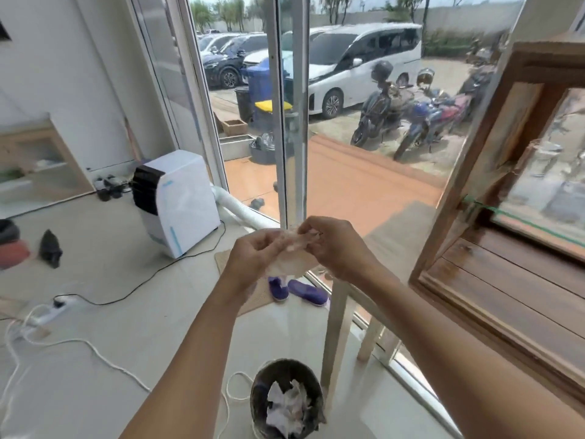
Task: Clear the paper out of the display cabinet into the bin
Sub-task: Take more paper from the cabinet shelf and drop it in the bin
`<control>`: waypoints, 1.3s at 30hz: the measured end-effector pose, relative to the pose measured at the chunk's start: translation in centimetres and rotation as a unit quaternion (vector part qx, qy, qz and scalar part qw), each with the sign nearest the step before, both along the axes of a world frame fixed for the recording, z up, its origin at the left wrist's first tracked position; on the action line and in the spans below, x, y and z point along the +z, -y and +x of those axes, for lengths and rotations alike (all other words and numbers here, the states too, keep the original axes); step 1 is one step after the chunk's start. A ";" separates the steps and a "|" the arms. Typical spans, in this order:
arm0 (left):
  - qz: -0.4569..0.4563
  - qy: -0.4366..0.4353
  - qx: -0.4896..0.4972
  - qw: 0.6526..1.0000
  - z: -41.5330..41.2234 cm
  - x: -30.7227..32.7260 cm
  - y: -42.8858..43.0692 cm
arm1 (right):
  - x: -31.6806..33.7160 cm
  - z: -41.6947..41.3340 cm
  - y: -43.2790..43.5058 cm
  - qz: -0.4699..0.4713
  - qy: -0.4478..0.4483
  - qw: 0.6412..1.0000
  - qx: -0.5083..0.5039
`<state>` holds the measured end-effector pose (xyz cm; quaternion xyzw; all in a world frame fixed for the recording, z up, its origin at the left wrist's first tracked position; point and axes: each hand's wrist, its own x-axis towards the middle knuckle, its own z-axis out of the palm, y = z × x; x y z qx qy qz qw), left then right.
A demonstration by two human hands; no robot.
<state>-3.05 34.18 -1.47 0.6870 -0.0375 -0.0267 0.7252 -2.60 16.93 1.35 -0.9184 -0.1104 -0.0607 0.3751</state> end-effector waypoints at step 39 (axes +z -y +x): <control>0.042 -0.499 0.168 0.849 4.1 -62.2 -5.1 | -62.8 6.6 -5.3 0.150 -0.572 0.757 -0.278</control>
